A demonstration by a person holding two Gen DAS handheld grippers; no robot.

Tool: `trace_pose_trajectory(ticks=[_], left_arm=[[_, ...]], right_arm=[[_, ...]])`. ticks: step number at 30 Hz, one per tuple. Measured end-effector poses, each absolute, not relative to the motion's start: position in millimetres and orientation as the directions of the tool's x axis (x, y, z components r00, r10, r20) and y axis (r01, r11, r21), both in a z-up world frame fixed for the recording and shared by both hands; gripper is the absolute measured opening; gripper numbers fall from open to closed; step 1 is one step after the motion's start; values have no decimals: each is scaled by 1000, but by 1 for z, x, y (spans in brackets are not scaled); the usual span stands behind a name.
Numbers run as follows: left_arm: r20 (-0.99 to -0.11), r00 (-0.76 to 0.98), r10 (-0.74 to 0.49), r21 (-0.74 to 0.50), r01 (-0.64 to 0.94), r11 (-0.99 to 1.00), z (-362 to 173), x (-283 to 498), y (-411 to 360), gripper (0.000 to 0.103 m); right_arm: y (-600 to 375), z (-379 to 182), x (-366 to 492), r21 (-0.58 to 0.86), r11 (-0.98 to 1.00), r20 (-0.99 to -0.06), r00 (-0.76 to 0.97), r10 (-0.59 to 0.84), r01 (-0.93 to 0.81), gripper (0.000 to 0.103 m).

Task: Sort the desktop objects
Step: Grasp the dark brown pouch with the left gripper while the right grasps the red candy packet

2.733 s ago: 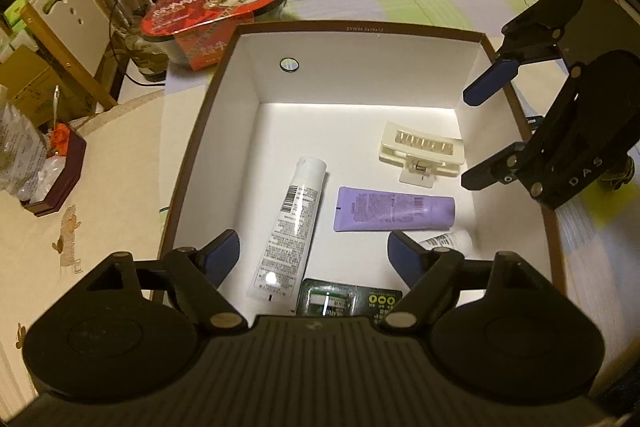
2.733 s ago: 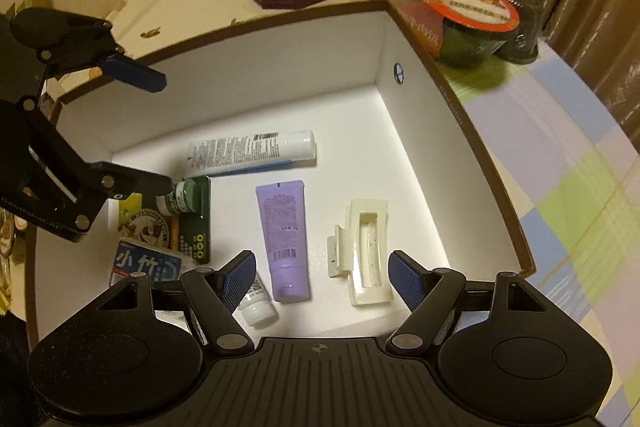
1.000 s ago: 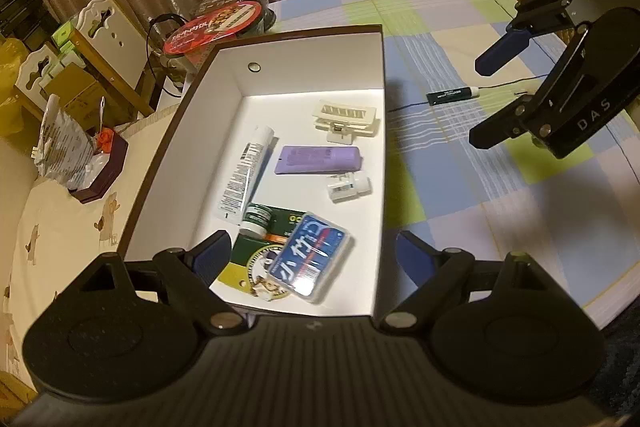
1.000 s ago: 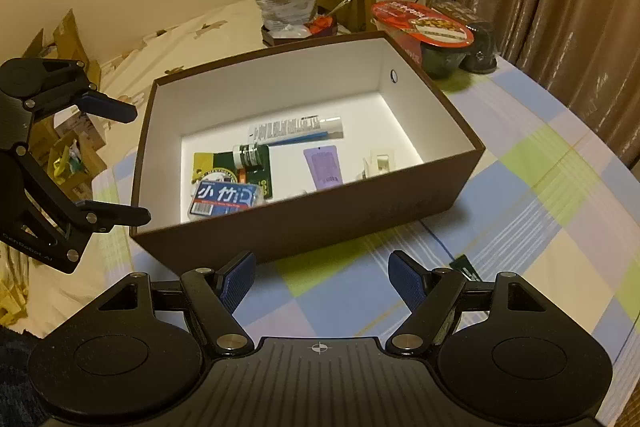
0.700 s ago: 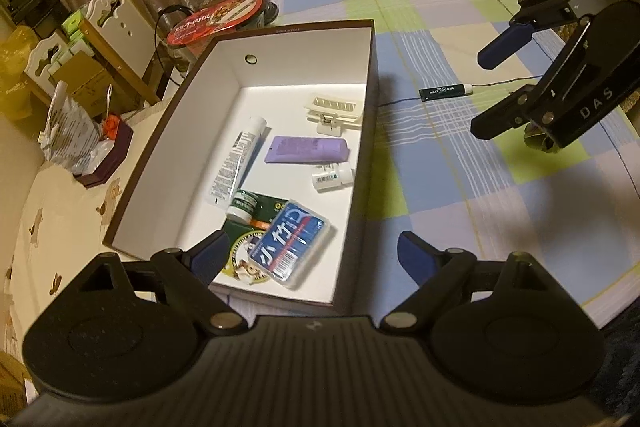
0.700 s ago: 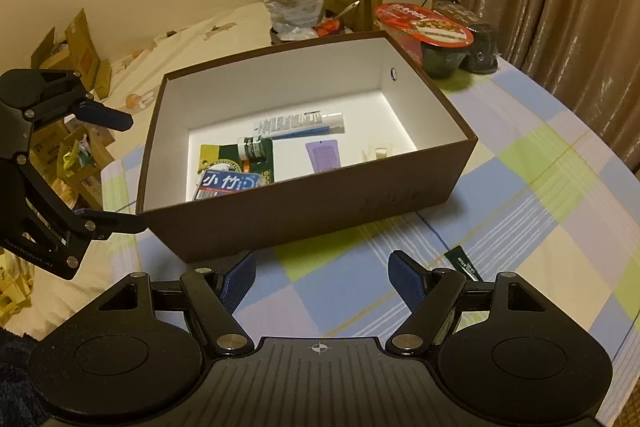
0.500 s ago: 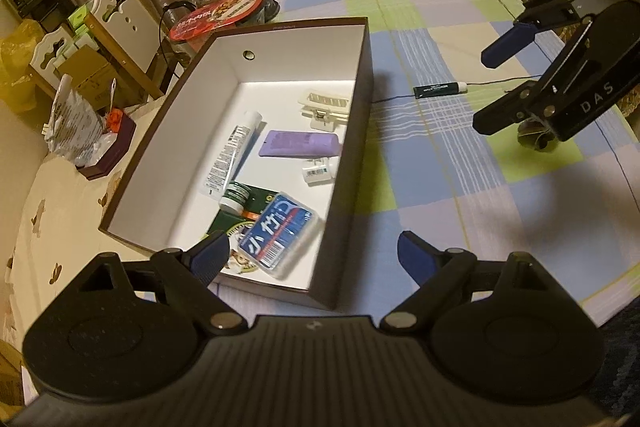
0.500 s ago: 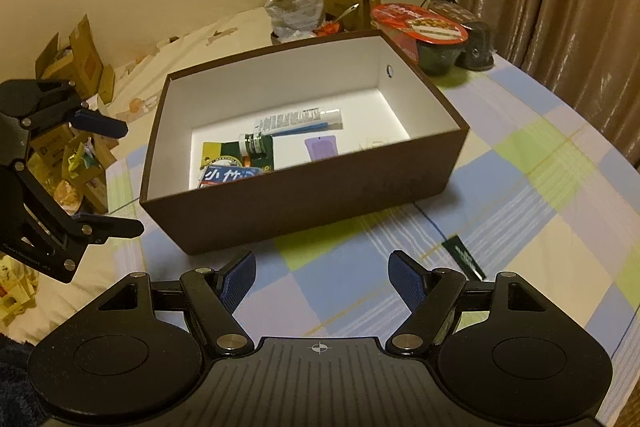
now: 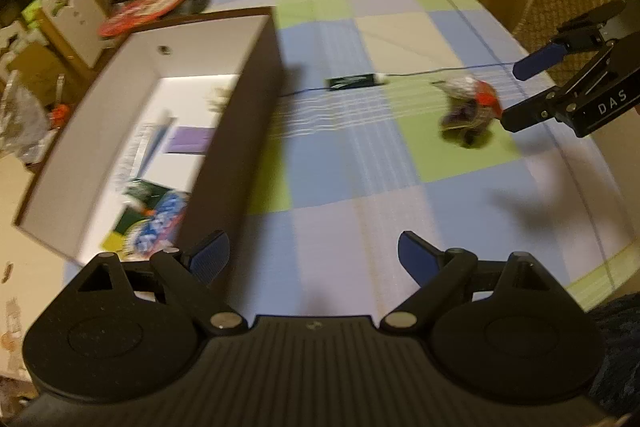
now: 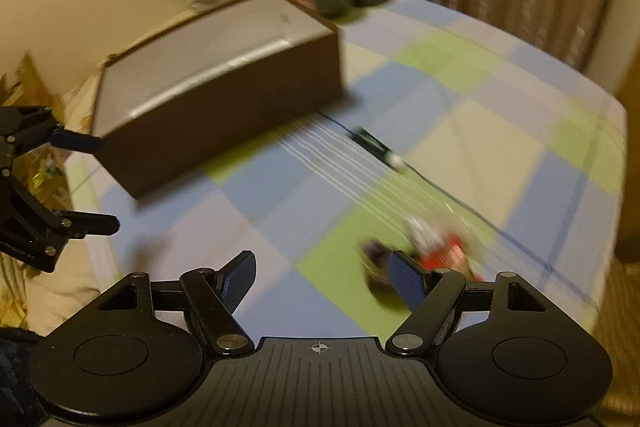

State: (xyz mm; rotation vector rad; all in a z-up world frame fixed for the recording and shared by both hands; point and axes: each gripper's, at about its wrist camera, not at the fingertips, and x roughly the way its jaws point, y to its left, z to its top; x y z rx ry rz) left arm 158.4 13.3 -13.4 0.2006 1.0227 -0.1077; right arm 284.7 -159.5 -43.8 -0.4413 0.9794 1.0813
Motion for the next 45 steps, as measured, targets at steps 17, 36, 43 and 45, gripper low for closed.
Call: trace_pose_trajectory(ticks=[17, 36, 43, 45], left_arm=[[-855, 487, -181, 43, 415, 909, -46, 204, -72, 89], [-861, 419, -289, 47, 631, 775, -106, 290, -135, 83], [-887, 357, -294, 15, 657, 754, -134, 314, -139, 34], [-884, 340, -321, -18, 661, 751, -133, 314, -133, 25]], right_arm=[[-262, -72, 310, 150, 672, -883, 207, 420, -725, 76], [-285, -104, 346, 153, 739, -914, 191, 359, -656, 76], [-267, -114, 359, 137, 676, -911, 177, 373, -724, 76], [-258, -116, 364, 138, 635, -901, 170, 399, -760, 76]])
